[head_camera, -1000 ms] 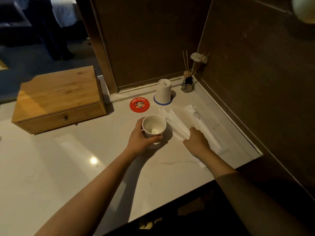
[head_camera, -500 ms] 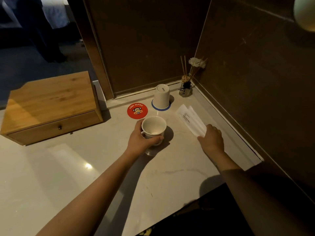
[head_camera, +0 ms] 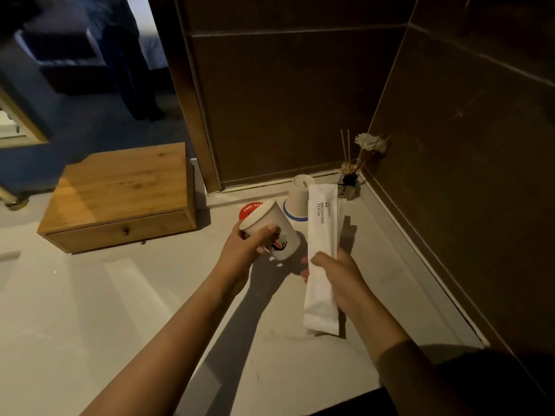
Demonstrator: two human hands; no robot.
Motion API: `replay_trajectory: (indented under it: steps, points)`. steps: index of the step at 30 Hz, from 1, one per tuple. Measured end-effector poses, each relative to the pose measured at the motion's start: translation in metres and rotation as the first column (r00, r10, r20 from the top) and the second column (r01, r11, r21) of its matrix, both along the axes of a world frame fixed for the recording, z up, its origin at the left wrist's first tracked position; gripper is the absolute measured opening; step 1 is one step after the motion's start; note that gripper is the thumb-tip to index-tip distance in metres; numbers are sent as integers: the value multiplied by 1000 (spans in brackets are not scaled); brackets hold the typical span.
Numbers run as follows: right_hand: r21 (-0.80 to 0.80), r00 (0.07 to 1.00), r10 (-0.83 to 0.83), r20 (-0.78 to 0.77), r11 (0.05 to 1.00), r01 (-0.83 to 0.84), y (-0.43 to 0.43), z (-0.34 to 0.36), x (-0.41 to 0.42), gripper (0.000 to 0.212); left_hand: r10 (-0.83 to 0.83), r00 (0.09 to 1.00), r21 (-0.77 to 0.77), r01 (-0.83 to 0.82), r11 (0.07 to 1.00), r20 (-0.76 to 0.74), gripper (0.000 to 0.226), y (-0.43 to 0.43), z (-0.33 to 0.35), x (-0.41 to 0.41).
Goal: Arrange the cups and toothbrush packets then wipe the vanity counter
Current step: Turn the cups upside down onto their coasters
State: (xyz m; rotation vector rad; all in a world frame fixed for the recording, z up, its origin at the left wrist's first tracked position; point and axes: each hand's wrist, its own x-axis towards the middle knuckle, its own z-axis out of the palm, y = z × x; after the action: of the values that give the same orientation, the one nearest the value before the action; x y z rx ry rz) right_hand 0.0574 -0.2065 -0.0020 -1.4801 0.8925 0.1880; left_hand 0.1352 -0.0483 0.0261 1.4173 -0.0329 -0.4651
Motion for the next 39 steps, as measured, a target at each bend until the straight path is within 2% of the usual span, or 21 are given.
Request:
replay_trajectory:
  steps: [3, 7, 11, 12, 16, 18, 20, 22, 24, 25, 28, 29, 31, 34, 37, 39]
  points:
    - [50, 997, -55, 54, 997, 53, 13, 17, 15, 52, 31, 997, -78, -37, 996, -73, 32, -2, 8, -2]
    - [200, 994, -75, 82, 978, 58, 24, 27, 32, 31, 100, 980, -161, -127, 979, -170, 24, 2, 15, 5]
    - [188, 994, -51, 96, 982, 32, 34, 31, 44, 39, 146, 965, -172, -185, 968, -216, 65, 8, 11, 12]
    - [194, 994, -53, 98, 980, 34, 36, 33, 46, 40, 159, 957, -183, -206, 961, -241, 69, 8, 9, 12]
    - [283, 993, -38, 113, 959, 4, 41, 38, 52, 45, 182, 927, -236, -267, 934, -328, 50, 4, 4, 15]
    - [302, 994, -7, 112, 953, -27, 39, 36, 54, 48, 187, 924, -233, -273, 933, -335, 49, 0, 3, 16]
    - [269, 995, 18, 95, 962, -43, 36, 32, 55, 52, 192, 925, -198, -266, 943, -328, 51, -3, 3, 18]
    - [206, 997, 28, 73, 978, -43, 33, 30, 56, 57, 176, 919, -188, -254, 949, -353, 37, -5, 0, 22]
    - [174, 998, 34, 55, 984, -43, 30, 30, 58, 63, 125, 916, -221, -222, 950, -382, 31, -3, 0, 24]
    - [158, 998, 31, 52, 987, -38, 27, 31, 59, 65, 97, 919, -250, -204, 946, -382, 38, -1, -2, 26]
    - [53, 997, 71, 37, 996, -73, 16, 36, 63, 74, -6, 947, -290, -93, 953, -322, 79, 10, -5, 38]
    - [14, 994, 108, 27, 994, -108, 12, 39, 63, 74, -47, 956, -266, -33, 963, -289, 85, 13, -4, 44]
    - [-36, 983, 183, 27, 983, -182, 5, 48, 65, 65, -174, 962, -180, 137, 974, -209, 82, 19, 2, 54]
    - [-97, 950, 309, 55, 948, -303, -3, 65, 70, 50, -405, 908, 25, 409, 912, -109, 61, 25, 14, 65]
    - [-147, 925, 373, 78, 922, -359, -7, 76, 77, 43, -480, 872, 139, 489, 861, -96, 61, 28, 21, 73]
    - [-122, 935, 339, 100, 937, -327, -6, 77, 82, 43, -452, 887, 142, 462, 876, -95, 62, 27, 22, 75]
